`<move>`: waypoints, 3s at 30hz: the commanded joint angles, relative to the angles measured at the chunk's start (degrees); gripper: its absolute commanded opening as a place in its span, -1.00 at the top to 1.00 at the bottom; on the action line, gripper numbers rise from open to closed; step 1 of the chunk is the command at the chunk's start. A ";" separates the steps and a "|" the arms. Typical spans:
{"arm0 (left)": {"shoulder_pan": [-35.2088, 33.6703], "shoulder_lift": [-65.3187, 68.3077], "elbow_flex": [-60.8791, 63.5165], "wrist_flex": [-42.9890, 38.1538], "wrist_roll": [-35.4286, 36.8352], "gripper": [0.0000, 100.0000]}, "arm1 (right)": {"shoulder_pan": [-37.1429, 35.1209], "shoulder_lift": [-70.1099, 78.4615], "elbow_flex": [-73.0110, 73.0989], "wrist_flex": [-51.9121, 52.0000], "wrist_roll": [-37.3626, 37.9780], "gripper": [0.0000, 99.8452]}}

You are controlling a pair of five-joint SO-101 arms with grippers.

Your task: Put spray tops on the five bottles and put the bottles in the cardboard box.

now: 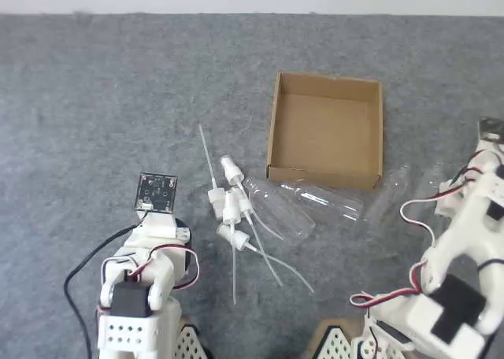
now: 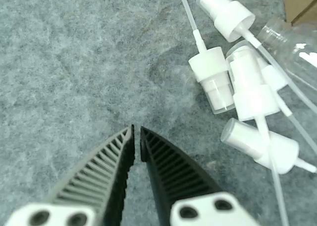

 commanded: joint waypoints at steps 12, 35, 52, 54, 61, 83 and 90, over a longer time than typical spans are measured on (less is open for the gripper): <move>-0.26 -0.53 -5.41 -13.01 -28.48 0.96 | 4.35 13.76 -0.35 -7.43 11.78 0.95; 15.47 66.81 -40.48 -16.09 -4.48 0.62 | 10.07 13.67 3.25 -7.69 33.32 0.99; 15.47 85.19 -39.78 -29.19 -1.93 0.61 | 9.89 14.20 3.43 -7.69 33.32 0.99; 15.47 85.63 -39.69 -29.19 -2.11 0.68 | 9.89 14.20 3.43 -7.69 33.32 0.99; 15.38 85.27 -39.87 -24.26 -3.34 0.78 | 10.15 14.02 3.43 -7.52 33.32 0.99; 3.87 85.80 -41.01 -21.54 -14.77 0.67 | 10.07 14.02 3.43 -7.69 33.32 0.98; 8.44 85.80 -38.90 -21.71 -14.51 0.79 | 10.15 14.29 3.43 -7.43 32.88 0.98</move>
